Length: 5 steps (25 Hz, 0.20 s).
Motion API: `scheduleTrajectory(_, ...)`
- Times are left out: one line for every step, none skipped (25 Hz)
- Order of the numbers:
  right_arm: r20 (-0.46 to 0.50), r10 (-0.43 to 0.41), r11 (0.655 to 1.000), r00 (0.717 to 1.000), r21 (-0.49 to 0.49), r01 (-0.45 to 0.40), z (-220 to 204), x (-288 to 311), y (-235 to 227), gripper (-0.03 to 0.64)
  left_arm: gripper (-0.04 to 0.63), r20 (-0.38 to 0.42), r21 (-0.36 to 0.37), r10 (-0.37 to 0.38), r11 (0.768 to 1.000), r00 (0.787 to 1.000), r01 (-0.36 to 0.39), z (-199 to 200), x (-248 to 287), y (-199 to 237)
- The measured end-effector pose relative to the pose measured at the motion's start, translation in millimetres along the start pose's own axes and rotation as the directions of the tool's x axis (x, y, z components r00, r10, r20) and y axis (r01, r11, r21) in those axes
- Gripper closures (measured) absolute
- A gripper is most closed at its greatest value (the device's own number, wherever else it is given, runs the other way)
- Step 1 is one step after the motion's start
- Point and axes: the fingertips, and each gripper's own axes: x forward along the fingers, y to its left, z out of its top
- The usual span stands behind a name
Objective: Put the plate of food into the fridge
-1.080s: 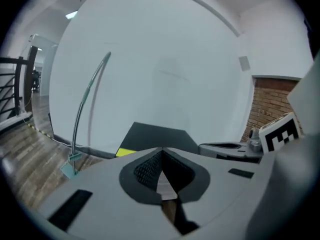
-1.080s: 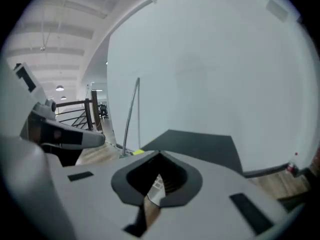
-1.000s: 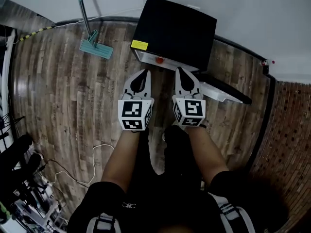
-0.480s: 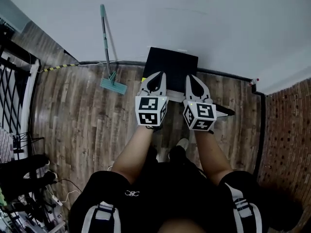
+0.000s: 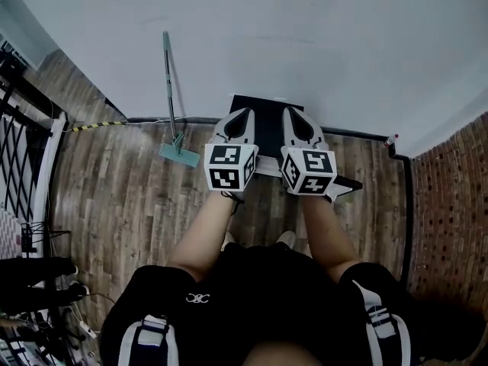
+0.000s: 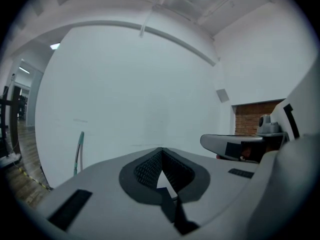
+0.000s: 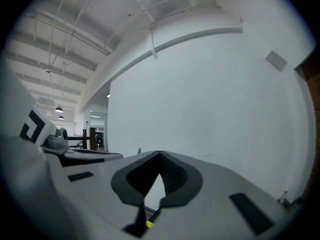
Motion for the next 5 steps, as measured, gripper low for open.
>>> scheduleTrajectory(0.000, 0.003, 1.000, 1.000, -0.002, -0.003, 0.0, -0.9, 3.4, 0.604, 0.598, 0.005, -0.002, 0.000, 1.000, 1.000, 0.000, 1.4, -2.5, 1.4)
scheduleTrajectory(0.001, 0.005, 1.000, 1.000, -0.004, -0.005, -0.1, -1.9, 6.5, 0.604, 0.598, 0.010, -0.002, -0.001, 1.000, 1.000, 0.001, 2.4, -4.7, 2.4)
scheduleTrajectory(0.002, 0.007, 1.000, 1.000, -0.006, -0.007, 0.2, -2.6, 9.3, 0.604, 0.598, 0.014, -0.001, -0.002, 1.000, 1.000, 0.002, 3.5, -6.6, 3.2)
scheduleTrajectory(0.004, 0.009, 1.000, 1.000, -0.008, -0.009, 0.7, -3.2, 11.8, 0.604, 0.598, 0.019, 0.000, -0.004, 1.000, 1.000, 0.004, 4.7, -8.3, 3.8)
scheduleTrajectory(0.005, 0.011, 1.000, 1.000, -0.009, -0.011, 1.3, -3.7, 14.3, 0.604, 0.598, 0.023, 0.002, -0.006, 1.000, 1.000, 0.006, 5.9, -10.0, 4.4)
